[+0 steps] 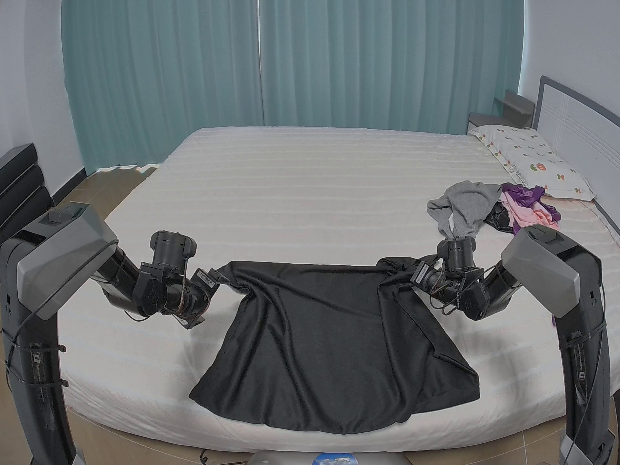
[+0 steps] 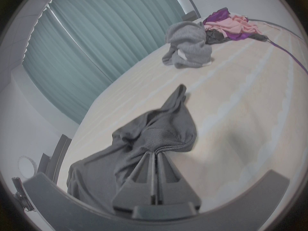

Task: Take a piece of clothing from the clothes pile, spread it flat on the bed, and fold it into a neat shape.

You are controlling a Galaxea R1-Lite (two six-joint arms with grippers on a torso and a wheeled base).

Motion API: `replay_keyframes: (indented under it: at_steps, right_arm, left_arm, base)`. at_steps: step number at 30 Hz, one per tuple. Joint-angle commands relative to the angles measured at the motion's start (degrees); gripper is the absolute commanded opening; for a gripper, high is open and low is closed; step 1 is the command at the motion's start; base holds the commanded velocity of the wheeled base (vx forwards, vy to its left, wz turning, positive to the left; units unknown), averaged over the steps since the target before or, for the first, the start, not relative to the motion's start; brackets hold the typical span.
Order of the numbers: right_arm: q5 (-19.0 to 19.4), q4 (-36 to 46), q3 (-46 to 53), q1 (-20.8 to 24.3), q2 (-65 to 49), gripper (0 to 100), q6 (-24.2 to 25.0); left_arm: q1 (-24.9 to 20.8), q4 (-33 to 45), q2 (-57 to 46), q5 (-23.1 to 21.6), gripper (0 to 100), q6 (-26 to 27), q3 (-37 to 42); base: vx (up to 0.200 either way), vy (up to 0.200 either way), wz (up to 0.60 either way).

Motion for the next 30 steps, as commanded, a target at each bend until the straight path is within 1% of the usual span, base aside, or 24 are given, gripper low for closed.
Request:
replay_keyframes:
  at_steps: [1,8,12,16,19,20,23,26,28,29,30]
  right_arm:
    - [-0.9,0.1,-2.8,-1.5,0.2,0,-0.3]
    - [-1.0,0.5,-7.1,-4.2,0.9,0,-0.3]
    - [-1.0,0.6,-12.4,-6.8,2.5,0,-0.4]
    - [-1.0,0.5,-14.4,-8.0,3.8,0,-0.6]
    - [-0.9,0.1,-14.6,-8.0,4.5,0,-1.2]
    - [-0.9,0.0,-14.6,-7.9,4.5,100,-1.7]
    - [-0.7,-0.8,-14.1,-7.9,3.8,100,-1.9]
    - [0.1,-0.6,-10.9,-7.9,1.0,100,-2.1]
    - [1.9,-0.7,-7.0,-8.0,-1.2,100,-2.1]
    - [1.9,-0.7,-7.0,-8.0,-1.2,100,-2.1]
    - [4.1,-0.8,-2.1,-8.1,-4.0,100,-2.2]
  left_arm:
    - [0.0,-0.3,-0.1,0.0,100,0.0,0.4]
    - [0.0,-0.3,-0.1,0.0,100,0.0,0.4]
    - [-0.1,-0.3,0.0,0.0,100,0.0,0.4]
    - [-0.1,-0.3,0.0,0.0,100,0.0,0.4]
    - [-0.1,-0.3,0.0,0.0,100,0.0,0.3]
    - [-0.1,-0.3,0.0,0.0,100,0.0,0.3]
    - [-0.1,-0.3,0.0,0.0,100,0.0,0.4]
    - [-0.1,-0.3,0.0,0.0,100,0.0,0.4]
    - [-0.1,-0.3,-0.1,0.0,100,-0.1,0.4]
    - [-0.1,-0.3,-0.1,0.0,100,-0.1,0.4]
    - [-0.1,-0.3,-0.1,0.0,100,-0.1,0.5]
  base:
    - [0.000,0.000,0.00]
    - [0.000,0.000,0.00]
    - [0.000,0.000,0.00]
    - [0.000,0.000,0.00]
    - [0.000,0.000,0.00]
    - [0.000,0.000,0.00]
    - [0.000,0.000,0.00]
    - [0.000,0.000,0.00]
    - [0.000,0.000,0.00]
    - [0.000,0.000,0.00]
    - [0.000,0.000,0.00]
